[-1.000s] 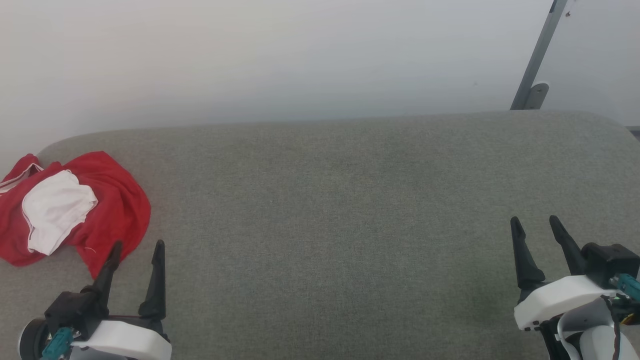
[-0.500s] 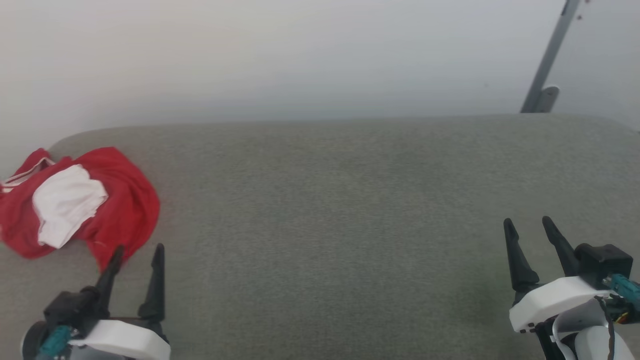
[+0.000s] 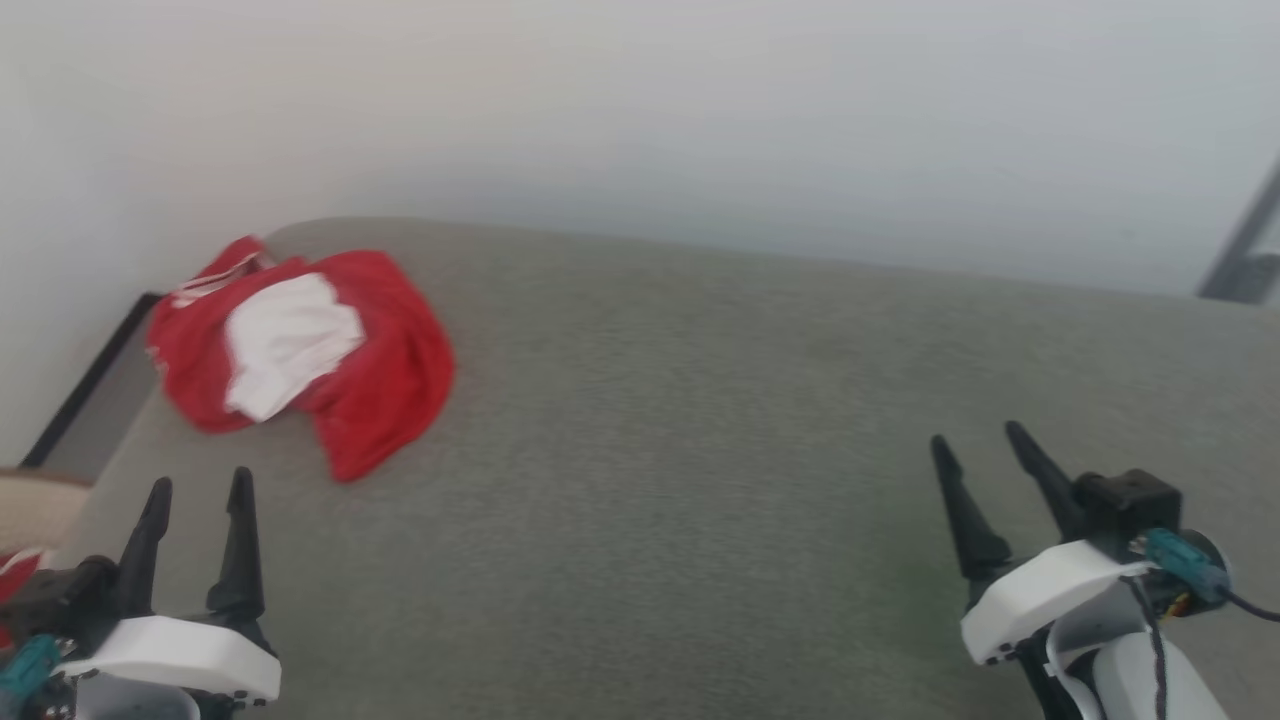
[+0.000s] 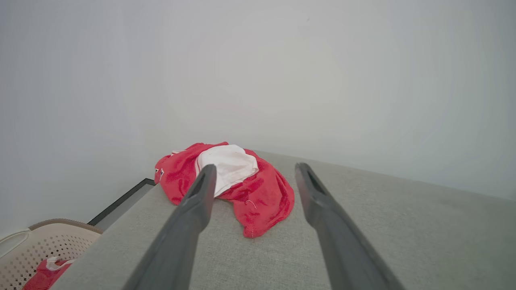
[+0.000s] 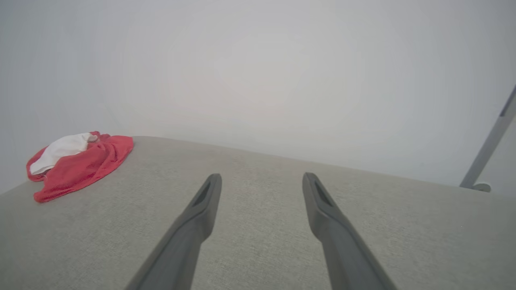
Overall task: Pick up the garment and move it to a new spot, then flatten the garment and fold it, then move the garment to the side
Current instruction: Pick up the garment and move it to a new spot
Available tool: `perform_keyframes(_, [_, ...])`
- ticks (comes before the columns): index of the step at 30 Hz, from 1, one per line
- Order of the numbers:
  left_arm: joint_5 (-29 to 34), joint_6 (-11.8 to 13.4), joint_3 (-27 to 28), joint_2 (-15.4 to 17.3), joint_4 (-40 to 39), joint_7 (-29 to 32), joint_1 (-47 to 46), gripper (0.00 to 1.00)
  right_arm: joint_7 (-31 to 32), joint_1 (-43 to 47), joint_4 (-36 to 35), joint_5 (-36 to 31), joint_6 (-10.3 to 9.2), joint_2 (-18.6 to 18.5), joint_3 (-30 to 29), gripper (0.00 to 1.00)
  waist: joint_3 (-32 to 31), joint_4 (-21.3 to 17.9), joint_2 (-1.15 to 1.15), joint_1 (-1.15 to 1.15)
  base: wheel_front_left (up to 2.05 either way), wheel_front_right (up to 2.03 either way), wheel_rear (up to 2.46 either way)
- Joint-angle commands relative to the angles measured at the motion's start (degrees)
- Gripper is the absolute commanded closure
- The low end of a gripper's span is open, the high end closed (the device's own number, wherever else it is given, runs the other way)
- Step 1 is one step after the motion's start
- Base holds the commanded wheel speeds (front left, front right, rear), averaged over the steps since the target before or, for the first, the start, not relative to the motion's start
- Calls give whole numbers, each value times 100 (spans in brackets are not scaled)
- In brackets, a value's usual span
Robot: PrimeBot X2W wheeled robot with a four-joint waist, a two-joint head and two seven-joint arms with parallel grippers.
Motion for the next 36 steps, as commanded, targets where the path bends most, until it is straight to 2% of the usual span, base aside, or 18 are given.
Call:
perform_keyframes(1, [-84, 22, 55, 9, 20, -9, 38, 0, 8, -65, 32, 31, 0, -10, 98, 0, -63, 327, 0, 0, 0, 0, 0])
perform_keyframes(10, [-198, 78, 72, 3, 10, 42, 115, 0, -71, -152, 206, 92, 0, 24, 333, 0, -127, 871, 0, 0, 0, 0, 0])
perform_keyframes(18, [-424, 41, 28, -43, 6, 193, 100, 0, -119, -204, 307, 40, 0, 43, 367, 0, -77, 1024, 0, 0, 0, 0, 0])
perform_keyframes(24, [-740, -7, -65, 68, 66, 462, -313, 0, -69, -319, 295, 11, 0, -56, 364, 0, 148, 872, 0, 0, 0, 0, 0])
perform_keyframes(36, [-1015, -50, -253, 902, 646, 1125, -2155, 0, 136, -915, -77, -164, -1, -308, 329, 0, 1306, -14, 0, 0, 0, 0, 0])
